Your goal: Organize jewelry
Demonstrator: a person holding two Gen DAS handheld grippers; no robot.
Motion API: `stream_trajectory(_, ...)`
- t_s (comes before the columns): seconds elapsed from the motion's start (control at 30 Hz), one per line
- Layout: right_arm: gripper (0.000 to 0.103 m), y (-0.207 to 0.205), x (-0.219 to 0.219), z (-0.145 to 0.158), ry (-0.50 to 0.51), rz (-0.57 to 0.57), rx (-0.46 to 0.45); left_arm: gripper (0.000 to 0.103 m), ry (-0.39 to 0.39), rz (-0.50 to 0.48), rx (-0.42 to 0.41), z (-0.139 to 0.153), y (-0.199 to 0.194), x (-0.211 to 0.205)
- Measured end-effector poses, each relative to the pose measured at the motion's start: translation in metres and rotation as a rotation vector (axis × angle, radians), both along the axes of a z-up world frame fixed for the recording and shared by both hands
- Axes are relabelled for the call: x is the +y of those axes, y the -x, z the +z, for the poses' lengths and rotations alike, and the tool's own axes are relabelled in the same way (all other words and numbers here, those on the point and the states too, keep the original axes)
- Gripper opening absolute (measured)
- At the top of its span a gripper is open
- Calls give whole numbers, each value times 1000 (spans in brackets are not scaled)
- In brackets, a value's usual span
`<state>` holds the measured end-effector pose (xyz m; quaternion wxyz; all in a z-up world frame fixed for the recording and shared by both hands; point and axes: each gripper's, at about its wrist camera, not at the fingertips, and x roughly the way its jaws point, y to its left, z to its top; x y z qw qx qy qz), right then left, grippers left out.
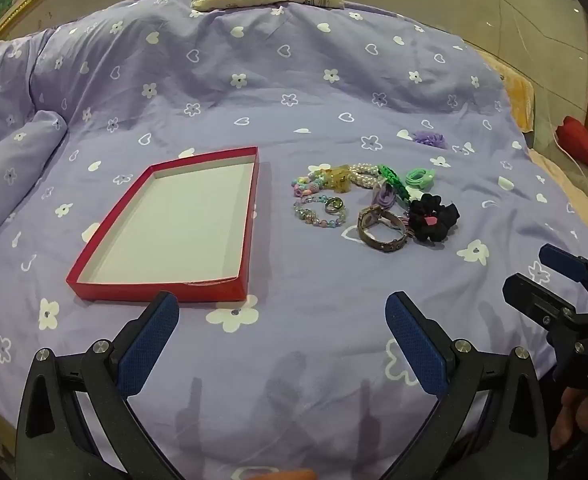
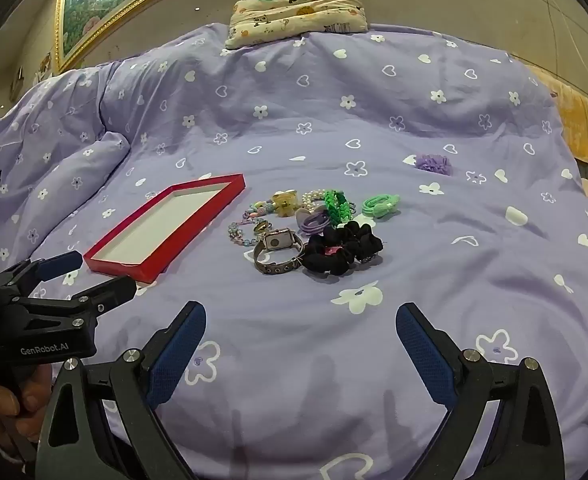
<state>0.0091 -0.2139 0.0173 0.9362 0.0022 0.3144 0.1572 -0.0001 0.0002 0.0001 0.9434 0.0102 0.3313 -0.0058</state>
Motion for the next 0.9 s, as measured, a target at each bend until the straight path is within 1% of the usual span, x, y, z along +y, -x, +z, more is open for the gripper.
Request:
stream_trajectory(0.1,97,2,1,2,-4,3,-3,103,1,5,-7,1,2,1)
stream_trajectory(0.13,97,0,1,2,-5,4,9,103,-1,5,-9,0,2,1)
stream_trajectory(0.27,97,0,-1,0,-7,6,9,103,-5,4,-9,-5,0,2)
stream_trajectory(0.3,97,-2,-1,1,-8,5,9,103,5,9,4,-1,-2,3)
stream_trajectory(0.9,97,-1,3,0,-5,-1,21,103,16,22,-8,6,-1,7)
